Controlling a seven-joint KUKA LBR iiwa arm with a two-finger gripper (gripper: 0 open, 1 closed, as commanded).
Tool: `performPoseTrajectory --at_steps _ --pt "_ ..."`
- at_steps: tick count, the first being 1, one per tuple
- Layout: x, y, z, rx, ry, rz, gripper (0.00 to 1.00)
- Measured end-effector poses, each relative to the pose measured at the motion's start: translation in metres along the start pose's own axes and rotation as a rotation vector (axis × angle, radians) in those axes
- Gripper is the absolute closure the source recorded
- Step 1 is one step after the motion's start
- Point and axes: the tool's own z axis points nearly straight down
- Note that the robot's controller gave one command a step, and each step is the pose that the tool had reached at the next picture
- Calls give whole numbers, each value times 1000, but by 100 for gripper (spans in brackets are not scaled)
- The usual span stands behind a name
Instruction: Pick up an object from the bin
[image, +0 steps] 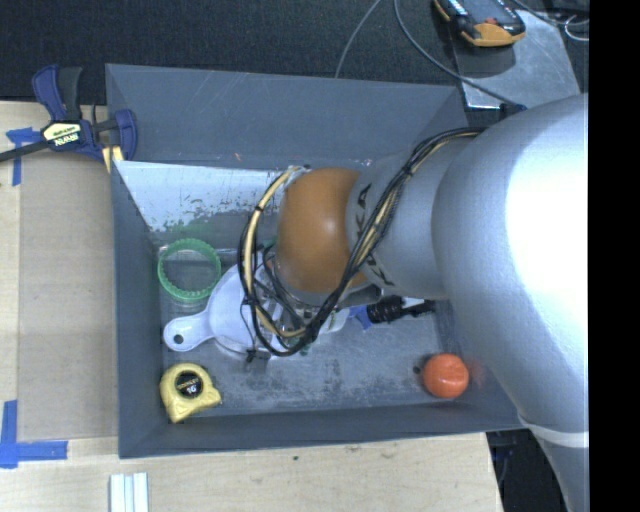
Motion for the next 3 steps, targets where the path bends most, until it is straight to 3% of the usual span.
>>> performPoseTrajectory --at_steps 1,2,3 --pt "-22 -44 -1 0 -3 -128 0" --pt "-58 13 -25 -1 12 -76 0" --pt "-65 27 -2 18 47 209 0"
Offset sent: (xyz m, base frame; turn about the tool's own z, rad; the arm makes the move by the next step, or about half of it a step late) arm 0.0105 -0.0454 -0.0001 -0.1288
